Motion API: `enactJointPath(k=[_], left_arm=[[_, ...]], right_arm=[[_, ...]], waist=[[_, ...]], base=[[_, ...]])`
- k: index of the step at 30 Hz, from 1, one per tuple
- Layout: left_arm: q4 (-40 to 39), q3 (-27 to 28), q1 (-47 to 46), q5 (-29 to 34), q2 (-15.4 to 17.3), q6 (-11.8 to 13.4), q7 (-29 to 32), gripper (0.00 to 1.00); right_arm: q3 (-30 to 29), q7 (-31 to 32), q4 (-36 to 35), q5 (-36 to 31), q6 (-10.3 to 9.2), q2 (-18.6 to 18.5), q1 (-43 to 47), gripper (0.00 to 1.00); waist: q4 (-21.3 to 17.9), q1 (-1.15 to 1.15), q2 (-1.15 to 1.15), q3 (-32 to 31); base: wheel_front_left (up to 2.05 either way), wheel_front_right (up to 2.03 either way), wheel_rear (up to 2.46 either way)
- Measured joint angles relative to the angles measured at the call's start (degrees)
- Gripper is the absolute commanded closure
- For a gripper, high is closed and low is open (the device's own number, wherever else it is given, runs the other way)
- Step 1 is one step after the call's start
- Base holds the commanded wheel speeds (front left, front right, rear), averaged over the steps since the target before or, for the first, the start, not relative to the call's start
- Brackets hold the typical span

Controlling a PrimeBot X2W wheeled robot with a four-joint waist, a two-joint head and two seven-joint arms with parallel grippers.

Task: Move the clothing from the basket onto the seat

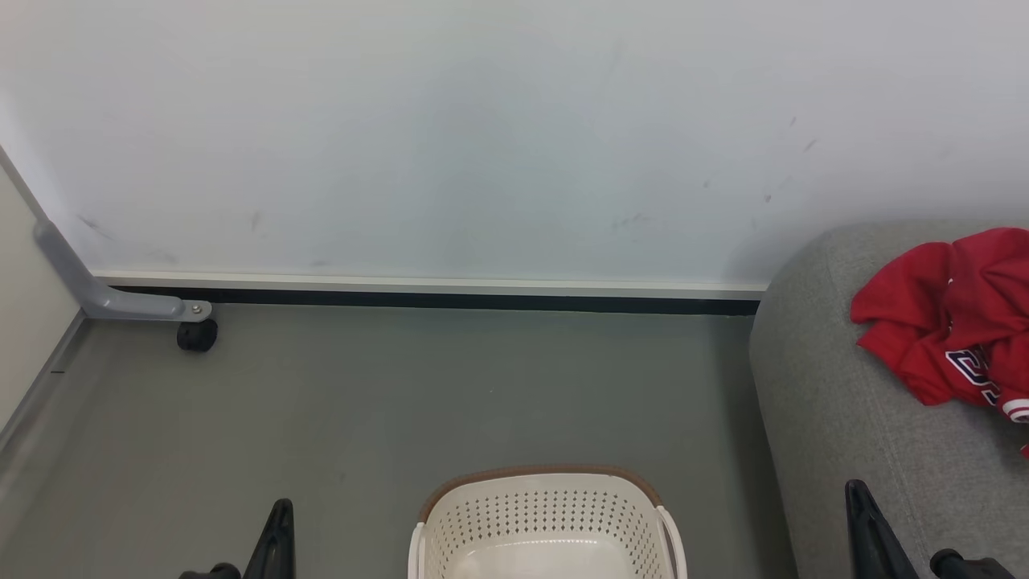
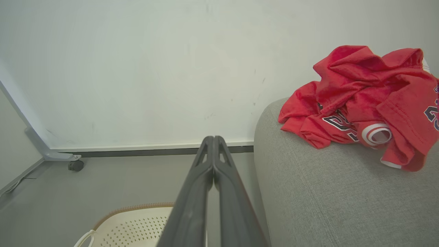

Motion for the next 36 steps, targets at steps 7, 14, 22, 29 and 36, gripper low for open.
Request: enactJointPath(k=[7,14,22,29,36], left_arm=[[0.5,1.3,-0.1,-4.1,-0.3,-0.6,1.5,1.00],[0.8,2.2,-0.4,-8.6,-0.7,-1.5,2.8,1.00],[1.3,3.7,-1.2,-14.3,-1.3,-2.6,4.5,1.00],[1.5,4.7,-1.9,-18.6,-1.7,-3.5,5.8,1.00],[1.8,5.8,-2.4,-22.7,-2.1,-4.1,7.0,1.00]], right_arm=[[-1.1,1.3,0.8,4.3,0.69,0.6,-0.3,1.00],[-2.2,2.5,1.5,8.9,1.54,1.0,-0.9,1.00],[-3.8,4.5,2.5,15.3,2.68,1.8,-1.8,1.00],[-5.0,5.9,3.4,20.0,3.44,2.4,-2.9,1.00],[-6.1,6.8,4.1,24.1,4.20,2.8,-3.7,1.00]], waist=[[-0.5,0.00,0.00,0.2],[-0.9,0.00,0.00,0.3],[-1.4,0.00,0.00,0.5],[-1.8,0.00,0.00,0.6],[-2.2,0.00,0.00,0.7]], base=[[0.00,0.00,0.00],[0.00,0.00,0.00],[0.00,0.00,0.00],[0.00,0.00,0.00],[0.00,0.00,0.00]])
